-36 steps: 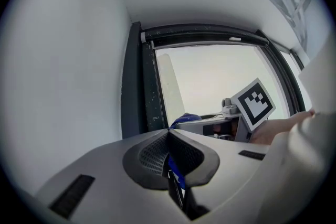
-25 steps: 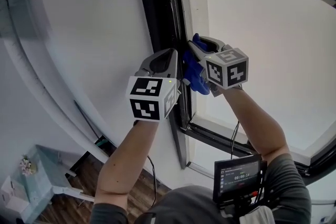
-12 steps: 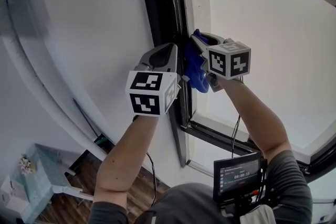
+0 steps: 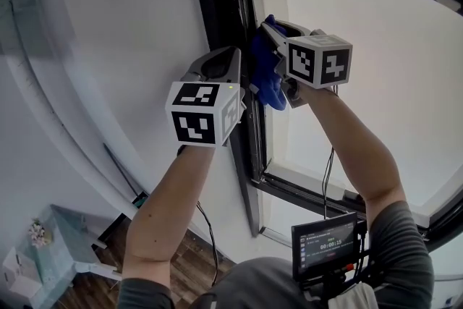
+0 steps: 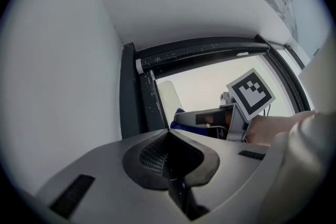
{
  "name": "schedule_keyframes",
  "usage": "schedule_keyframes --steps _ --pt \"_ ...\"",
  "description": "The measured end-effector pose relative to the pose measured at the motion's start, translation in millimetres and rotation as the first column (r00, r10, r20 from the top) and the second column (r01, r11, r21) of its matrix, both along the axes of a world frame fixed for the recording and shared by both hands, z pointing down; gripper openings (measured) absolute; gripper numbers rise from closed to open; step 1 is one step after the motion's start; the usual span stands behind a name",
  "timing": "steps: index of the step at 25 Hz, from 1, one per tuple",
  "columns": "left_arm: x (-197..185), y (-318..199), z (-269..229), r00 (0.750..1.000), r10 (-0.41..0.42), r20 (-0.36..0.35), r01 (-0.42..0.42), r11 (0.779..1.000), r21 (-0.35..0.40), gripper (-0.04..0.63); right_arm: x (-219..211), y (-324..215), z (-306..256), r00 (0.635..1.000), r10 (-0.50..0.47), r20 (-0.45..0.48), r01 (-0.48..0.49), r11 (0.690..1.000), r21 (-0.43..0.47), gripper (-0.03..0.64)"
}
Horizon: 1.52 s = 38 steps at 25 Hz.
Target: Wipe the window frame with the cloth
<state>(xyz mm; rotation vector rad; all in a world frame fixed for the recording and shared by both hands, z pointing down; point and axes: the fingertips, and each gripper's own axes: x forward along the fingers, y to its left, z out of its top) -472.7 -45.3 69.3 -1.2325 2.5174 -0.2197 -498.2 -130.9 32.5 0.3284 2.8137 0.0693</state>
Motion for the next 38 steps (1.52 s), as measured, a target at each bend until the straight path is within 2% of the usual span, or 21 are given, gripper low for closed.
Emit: schedule_keyframes --steps 6,13,17,21,27,31,38 --pt "1 -9 -28 0.999 0.035 -0.001 -0.035 0.999 0.014 0.008 1 0 -47 0.998 0.016 0.064 -0.016 1.000 -0.007 0.064" --pt "11 -20 -61 0.996 0.069 0.051 -0.069 0.998 0.000 0.008 1 -8 -87 0.993 0.031 0.114 -0.027 0.999 -0.031 0.064" --pt "16 -19 -73 0.994 0.070 0.083 -0.070 0.998 -0.010 0.008 5 -4 -103 0.990 0.024 0.136 -0.020 0.999 -0.032 0.064" --pt "15 -16 -77 0.994 0.076 0.083 -0.076 0.997 -0.003 0.008 5 -5 -106 0.990 0.026 0.140 -0.020 0.999 -0.043 0.064" --pt "14 -8 -62 0.995 0.090 0.047 -0.092 0.995 0.036 0.008 17 -12 -98 0.989 0.019 0.148 -0.006 0.996 -0.086 0.064" --pt "18 -8 -35 0.995 0.088 0.052 -0.089 0.996 0.018 0.008 34 -14 -75 0.990 0.002 0.140 0.011 0.996 -0.092 0.064" --pt "26 -14 15 0.991 0.135 0.003 -0.135 0.991 -0.005 0.008 48 -10 -26 0.997 -0.044 0.068 0.053 0.989 -0.135 0.064"
